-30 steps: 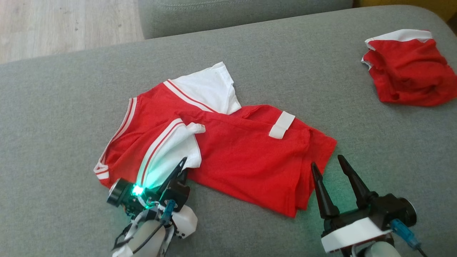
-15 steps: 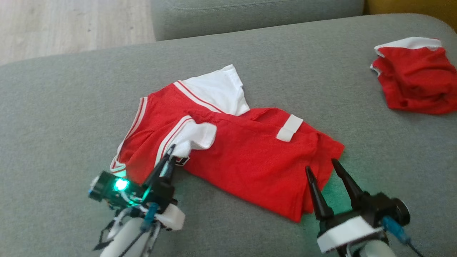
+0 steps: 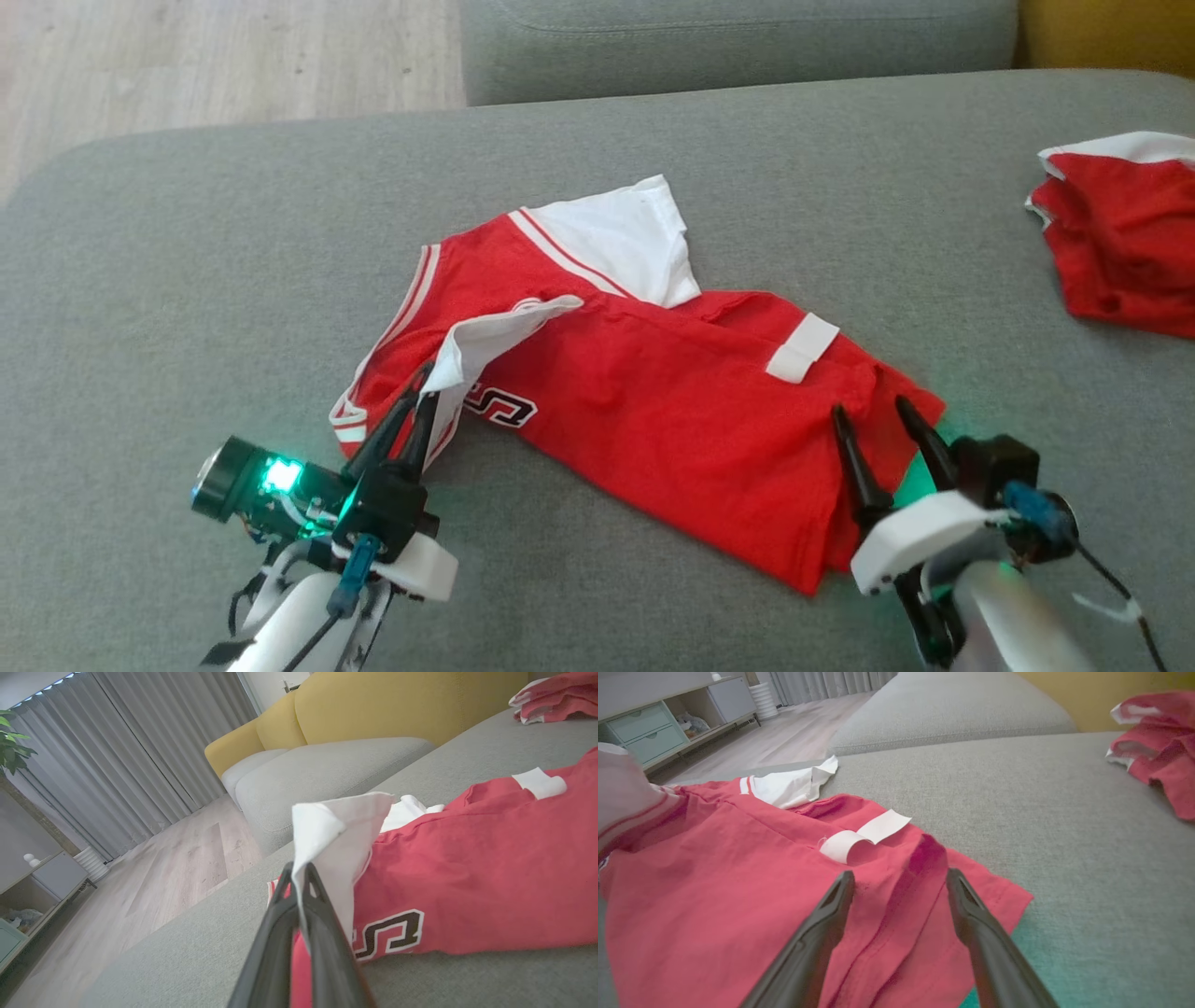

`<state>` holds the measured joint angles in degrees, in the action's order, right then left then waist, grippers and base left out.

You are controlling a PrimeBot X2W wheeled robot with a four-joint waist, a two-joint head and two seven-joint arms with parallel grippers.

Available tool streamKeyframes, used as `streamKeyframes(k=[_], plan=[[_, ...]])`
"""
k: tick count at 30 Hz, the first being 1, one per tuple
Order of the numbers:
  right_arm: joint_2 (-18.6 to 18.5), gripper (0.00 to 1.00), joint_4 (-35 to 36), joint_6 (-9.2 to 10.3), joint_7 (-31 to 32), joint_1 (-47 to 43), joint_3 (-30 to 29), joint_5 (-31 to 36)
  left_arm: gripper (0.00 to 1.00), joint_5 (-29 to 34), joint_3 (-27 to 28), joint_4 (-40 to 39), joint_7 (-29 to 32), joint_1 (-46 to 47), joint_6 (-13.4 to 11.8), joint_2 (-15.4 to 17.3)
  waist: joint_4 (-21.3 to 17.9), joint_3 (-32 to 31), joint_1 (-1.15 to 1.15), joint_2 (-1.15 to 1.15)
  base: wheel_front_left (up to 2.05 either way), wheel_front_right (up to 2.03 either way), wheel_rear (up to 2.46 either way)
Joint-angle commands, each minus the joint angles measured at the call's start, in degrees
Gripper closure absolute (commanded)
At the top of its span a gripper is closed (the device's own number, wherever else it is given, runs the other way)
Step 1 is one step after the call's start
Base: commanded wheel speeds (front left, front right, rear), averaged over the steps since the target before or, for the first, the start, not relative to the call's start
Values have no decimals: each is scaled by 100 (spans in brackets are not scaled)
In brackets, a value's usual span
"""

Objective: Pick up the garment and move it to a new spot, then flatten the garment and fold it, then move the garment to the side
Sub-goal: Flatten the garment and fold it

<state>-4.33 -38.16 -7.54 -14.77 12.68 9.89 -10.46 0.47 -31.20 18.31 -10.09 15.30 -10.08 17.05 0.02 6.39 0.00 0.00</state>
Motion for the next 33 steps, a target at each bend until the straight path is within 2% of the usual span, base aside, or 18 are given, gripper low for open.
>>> streamKeyframes(k=[1,5,11,20,21,22,23,26,27,28,31,33], plan=[[-21,0,8,5,-23,314,156,-108,100,-44,246,-223,25,137,-31,169,39,-11,0,0,0,0,0],[-29,0,-469,5,-2,682,420,-578,100,-78,249,-370,89,84,-50,238,107,-14,0,0,0,0,0],[-124,0,-797,5,111,899,685,-979,100,-110,256,-446,122,64,-75,289,172,6,0,0,0,0,0],[-176,0,-865,5,164,893,850,-1473,100,-174,321,-513,124,68,-145,399,178,52,0,0,0,0,0],[-185,3,-856,5,166,888,878,-1506,100,-182,327,-514,123,66,-154,409,168,50,0,0,0,0,0],[-194,13,-849,5,165,885,905,-1529,100,-188,331,-518,126,63,-163,417,159,50,0,0,0,0,0],[-200,16,-845,5,167,884,927,-1546,100,-192,334,-522,132,62,-173,425,150,48,0,0,0,0,0],[-204,38,-833,5,176,884,968,-1590,100,-201,332,-537,149,63,-194,442,132,44,0,0,0,0,0],[-200,39,-822,5,182,879,971,-1613,100,-201,329,-546,156,64,-203,446,128,43,0,0,0,0,0],[-199,47,-807,5,188,874,974,-1631,100,-200,325,-555,162,63,-212,451,123,43,0,0,0,0,0],[-208,56,-741,5,208,846,984,-1690,100,-203,320,-577,175,59,-234,472,109,42,0,0,0,0,0],[-251,70,-708,5,212,827,983,-1689,100,-206,317,-598,189,56,-250,484,104,41,0,0,0,0,0]])
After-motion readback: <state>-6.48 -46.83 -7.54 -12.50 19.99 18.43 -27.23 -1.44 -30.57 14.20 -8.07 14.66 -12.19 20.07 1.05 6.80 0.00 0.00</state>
